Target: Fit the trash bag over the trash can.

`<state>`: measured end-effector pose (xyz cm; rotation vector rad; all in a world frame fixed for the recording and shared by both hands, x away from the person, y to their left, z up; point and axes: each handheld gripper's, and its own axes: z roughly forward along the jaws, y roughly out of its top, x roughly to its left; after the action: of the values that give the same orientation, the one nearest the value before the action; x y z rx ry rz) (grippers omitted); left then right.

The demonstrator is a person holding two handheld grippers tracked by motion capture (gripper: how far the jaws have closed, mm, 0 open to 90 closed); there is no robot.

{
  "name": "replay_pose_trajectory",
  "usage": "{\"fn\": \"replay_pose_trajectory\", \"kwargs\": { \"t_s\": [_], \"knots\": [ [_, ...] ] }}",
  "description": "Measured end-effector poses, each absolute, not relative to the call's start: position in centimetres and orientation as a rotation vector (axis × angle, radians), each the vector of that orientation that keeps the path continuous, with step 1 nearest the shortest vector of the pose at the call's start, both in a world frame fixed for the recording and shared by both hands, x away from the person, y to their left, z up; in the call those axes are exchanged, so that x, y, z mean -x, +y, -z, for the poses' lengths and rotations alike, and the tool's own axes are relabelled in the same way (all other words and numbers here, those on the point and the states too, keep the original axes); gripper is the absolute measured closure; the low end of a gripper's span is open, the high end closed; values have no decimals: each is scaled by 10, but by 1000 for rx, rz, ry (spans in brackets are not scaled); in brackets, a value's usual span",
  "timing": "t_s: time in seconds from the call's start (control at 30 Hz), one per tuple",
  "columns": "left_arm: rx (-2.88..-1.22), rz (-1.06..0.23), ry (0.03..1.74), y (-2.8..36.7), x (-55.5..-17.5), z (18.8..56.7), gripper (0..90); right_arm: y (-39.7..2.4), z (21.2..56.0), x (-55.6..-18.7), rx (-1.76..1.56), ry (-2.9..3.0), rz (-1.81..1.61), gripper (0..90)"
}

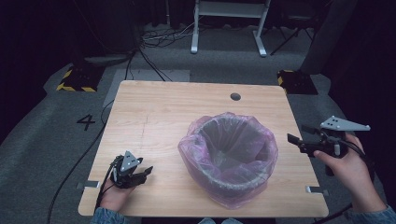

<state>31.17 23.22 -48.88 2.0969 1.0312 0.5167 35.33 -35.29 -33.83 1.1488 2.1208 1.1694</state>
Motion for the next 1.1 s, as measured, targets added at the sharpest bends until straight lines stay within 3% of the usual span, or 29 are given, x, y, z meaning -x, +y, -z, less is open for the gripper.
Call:
{"fn": "replay_pose_trajectory", "kwargs": {
  "t_s": [0.63,1.1],
  "knots": [
    [-2126,-537,1086,236,-314,498,440,-376,433,-328,-1250,2016,-1087,277],
    [-2113,-518,1102,238,-315,501,430,-375,477,-325,-1324,2009,-1029,277]
  ]
}}
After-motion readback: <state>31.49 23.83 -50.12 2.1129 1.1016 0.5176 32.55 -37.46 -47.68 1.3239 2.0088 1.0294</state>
